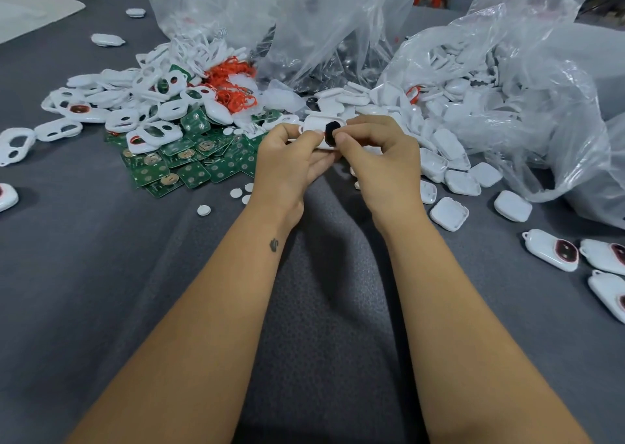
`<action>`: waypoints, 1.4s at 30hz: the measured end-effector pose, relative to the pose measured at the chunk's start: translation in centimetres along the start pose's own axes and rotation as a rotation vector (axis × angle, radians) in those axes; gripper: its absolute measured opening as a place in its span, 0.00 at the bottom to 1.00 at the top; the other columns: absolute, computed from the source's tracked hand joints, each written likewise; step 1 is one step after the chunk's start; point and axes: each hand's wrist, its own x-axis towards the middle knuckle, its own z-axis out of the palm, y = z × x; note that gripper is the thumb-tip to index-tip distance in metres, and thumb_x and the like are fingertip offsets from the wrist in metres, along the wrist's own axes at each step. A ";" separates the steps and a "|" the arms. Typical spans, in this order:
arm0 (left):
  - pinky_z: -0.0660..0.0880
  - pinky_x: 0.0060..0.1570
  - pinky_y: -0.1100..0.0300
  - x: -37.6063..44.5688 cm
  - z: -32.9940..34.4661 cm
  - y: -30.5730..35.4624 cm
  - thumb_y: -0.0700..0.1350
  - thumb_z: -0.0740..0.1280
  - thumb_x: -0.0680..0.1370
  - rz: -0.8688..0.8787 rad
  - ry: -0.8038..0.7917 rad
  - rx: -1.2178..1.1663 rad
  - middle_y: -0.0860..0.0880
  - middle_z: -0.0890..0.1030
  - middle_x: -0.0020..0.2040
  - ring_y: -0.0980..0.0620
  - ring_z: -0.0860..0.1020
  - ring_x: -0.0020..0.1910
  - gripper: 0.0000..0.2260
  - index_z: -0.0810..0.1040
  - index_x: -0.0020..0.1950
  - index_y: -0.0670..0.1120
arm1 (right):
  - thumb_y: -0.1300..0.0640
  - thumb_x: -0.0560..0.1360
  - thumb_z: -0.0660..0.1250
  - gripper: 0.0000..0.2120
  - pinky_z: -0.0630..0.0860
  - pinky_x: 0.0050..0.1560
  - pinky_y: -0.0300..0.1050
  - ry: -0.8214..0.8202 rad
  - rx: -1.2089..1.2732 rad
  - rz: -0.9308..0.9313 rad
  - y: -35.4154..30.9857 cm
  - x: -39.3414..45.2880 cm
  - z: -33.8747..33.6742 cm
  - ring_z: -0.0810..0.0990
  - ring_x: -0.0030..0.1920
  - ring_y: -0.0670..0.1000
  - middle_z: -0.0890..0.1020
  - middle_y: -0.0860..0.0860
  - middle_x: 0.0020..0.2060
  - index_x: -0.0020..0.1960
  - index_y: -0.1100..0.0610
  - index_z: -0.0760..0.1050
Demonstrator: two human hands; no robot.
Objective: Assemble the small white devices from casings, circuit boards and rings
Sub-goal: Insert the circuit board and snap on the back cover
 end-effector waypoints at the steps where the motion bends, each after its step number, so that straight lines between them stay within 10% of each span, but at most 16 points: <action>1: 0.80 0.41 0.61 0.0 0.0 0.0 0.33 0.64 0.78 -0.001 -0.002 0.012 0.48 0.83 0.33 0.51 0.84 0.36 0.07 0.71 0.43 0.42 | 0.67 0.71 0.71 0.08 0.77 0.50 0.40 -0.002 0.022 0.020 0.0 0.0 0.0 0.80 0.47 0.46 0.82 0.52 0.47 0.43 0.55 0.83; 23: 0.80 0.40 0.61 -0.6 0.1 0.4 0.34 0.65 0.79 -0.024 -0.067 0.013 0.49 0.83 0.34 0.52 0.83 0.35 0.08 0.71 0.42 0.44 | 0.58 0.76 0.68 0.06 0.69 0.29 0.33 -0.067 0.099 0.324 0.3 0.4 -0.1 0.74 0.29 0.44 0.77 0.48 0.30 0.40 0.56 0.78; 30: 0.80 0.38 0.62 -0.6 0.4 0.2 0.33 0.64 0.78 -0.017 -0.041 0.096 0.46 0.81 0.34 0.51 0.83 0.34 0.10 0.69 0.40 0.43 | 0.55 0.76 0.67 0.07 0.74 0.44 0.47 -0.007 -0.095 0.218 0.7 0.4 0.4 0.76 0.38 0.49 0.78 0.51 0.35 0.41 0.56 0.77; 36: 0.80 0.39 0.61 -0.7 0.3 0.1 0.33 0.64 0.78 -0.027 -0.051 0.137 0.41 0.81 0.39 0.48 0.84 0.37 0.09 0.69 0.40 0.42 | 0.55 0.77 0.66 0.07 0.68 0.37 0.32 -0.017 -0.253 0.125 1.0 0.3 0.4 0.73 0.36 0.45 0.77 0.48 0.35 0.44 0.58 0.77; 42: 0.79 0.36 0.64 -0.7 0.2 0.4 0.33 0.63 0.79 -0.056 -0.081 0.127 0.51 0.82 0.29 0.53 0.83 0.32 0.11 0.68 0.39 0.43 | 0.56 0.75 0.68 0.09 0.72 0.42 0.46 -0.015 -0.081 0.223 0.6 0.4 0.1 0.75 0.36 0.50 0.77 0.52 0.33 0.37 0.56 0.75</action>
